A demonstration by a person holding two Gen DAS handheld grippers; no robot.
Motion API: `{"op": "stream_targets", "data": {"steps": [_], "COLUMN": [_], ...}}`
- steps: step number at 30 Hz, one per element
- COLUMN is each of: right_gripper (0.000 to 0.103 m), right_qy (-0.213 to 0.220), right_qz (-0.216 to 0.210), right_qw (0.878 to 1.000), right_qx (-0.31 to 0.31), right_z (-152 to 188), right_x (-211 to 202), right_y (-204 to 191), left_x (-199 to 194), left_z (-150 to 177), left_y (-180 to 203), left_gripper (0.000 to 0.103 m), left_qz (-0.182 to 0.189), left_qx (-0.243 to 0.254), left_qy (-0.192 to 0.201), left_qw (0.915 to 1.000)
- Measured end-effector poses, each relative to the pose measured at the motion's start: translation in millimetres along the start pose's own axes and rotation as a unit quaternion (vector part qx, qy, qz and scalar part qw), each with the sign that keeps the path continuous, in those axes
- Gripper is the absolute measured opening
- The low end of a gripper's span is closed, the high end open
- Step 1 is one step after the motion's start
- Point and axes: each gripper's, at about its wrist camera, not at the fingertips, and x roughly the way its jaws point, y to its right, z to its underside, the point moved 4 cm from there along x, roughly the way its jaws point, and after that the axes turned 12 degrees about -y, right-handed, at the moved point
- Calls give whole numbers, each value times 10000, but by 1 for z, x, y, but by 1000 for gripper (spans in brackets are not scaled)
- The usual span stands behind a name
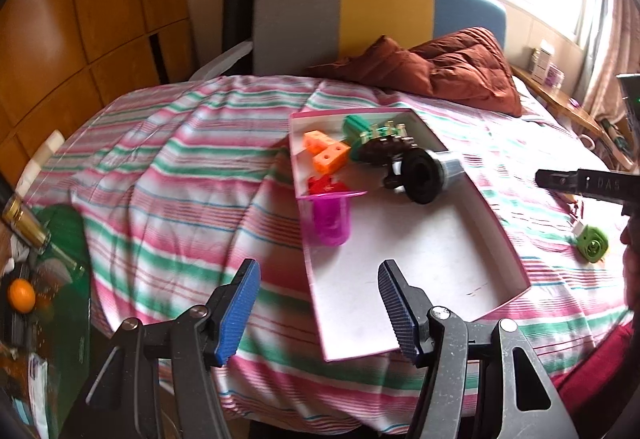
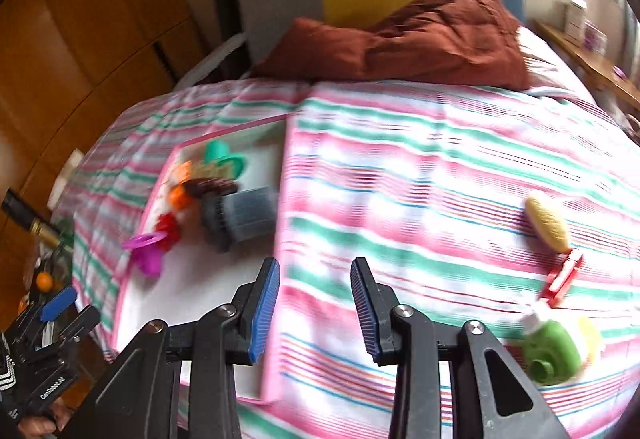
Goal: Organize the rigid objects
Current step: 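Move both tools toward the green-and-white device and yellow plastic piece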
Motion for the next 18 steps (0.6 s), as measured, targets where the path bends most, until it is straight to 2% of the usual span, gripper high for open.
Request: {"op": "stream_targets", "data": {"steps": [7, 13, 15, 18], "right_gripper": [37, 37, 37, 37], "right_qy": [248, 525, 659, 904], "right_qz": [522, 794, 706, 88], "right_qw": [9941, 9790, 9700, 9488], "right_qx": [920, 1804, 2233, 3027], "right_z": [5, 23, 34, 45], "right_x": [-32, -53, -56, -63], "right_y": [95, 170, 193, 221], "left_x": [0, -1, -1, 2], "left_z": [-9, -18, -20, -23], "left_y": [33, 69, 84, 109], "left_gripper": [62, 62, 62, 62], "left_qz": [178, 323, 403, 536], "left_qx": [333, 632, 793, 1032], "left_qy": [5, 52, 62, 35], "left_qw": [9993, 9975, 9960, 9932]}}
